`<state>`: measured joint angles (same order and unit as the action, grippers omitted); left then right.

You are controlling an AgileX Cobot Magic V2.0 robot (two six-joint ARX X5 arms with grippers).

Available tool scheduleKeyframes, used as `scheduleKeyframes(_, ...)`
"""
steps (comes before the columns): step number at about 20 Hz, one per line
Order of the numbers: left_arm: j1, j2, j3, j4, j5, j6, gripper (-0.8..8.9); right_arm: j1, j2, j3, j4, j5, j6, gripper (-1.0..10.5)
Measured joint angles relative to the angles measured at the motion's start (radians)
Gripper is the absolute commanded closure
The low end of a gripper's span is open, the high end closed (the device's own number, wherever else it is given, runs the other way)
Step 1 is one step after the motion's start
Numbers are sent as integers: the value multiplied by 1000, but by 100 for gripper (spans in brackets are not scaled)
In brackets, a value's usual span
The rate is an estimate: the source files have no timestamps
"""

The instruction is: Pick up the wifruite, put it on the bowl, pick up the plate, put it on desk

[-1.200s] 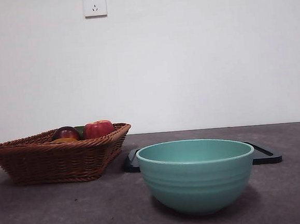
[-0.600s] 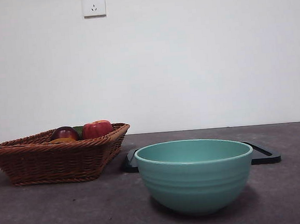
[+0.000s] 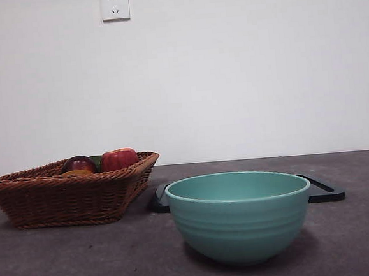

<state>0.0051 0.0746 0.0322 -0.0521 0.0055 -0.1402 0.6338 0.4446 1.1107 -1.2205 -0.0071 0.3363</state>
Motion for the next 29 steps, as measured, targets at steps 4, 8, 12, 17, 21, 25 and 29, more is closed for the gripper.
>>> scheduleKeyframes(4, -8, -68, 0, -109, -32, 27, 789, 0, 0, 0, 3, 0, 0, 932)
scheduleKeyframes(8, -42, -69, 0, -127, -79, 53, 789, 0, 0, 0, 4, 0, 0, 932)
scheduleKeyframes(12, -43, -69, 0, -127, -79, 58, 789, 0, 0, 0, 4, 0, 0, 932)
scheduleKeyframes(17, -43, -69, 0, -127, -79, 79, 789, 0, 0, 0, 4, 0, 0, 932)
scheduleKeyframes(21, -43, -69, 0, -127, -79, 79, 789, 0, 0, 0, 4, 0, 0, 932)
scheduleKeyframes(25, -43, -69, 0, -127, -79, 79, 789, 0, 0, 0, 4, 0, 0, 932)
scheduleKeyframes(29, -43, -69, 0, -127, -79, 79, 789, 0, 0, 0, 4, 0, 0, 932)
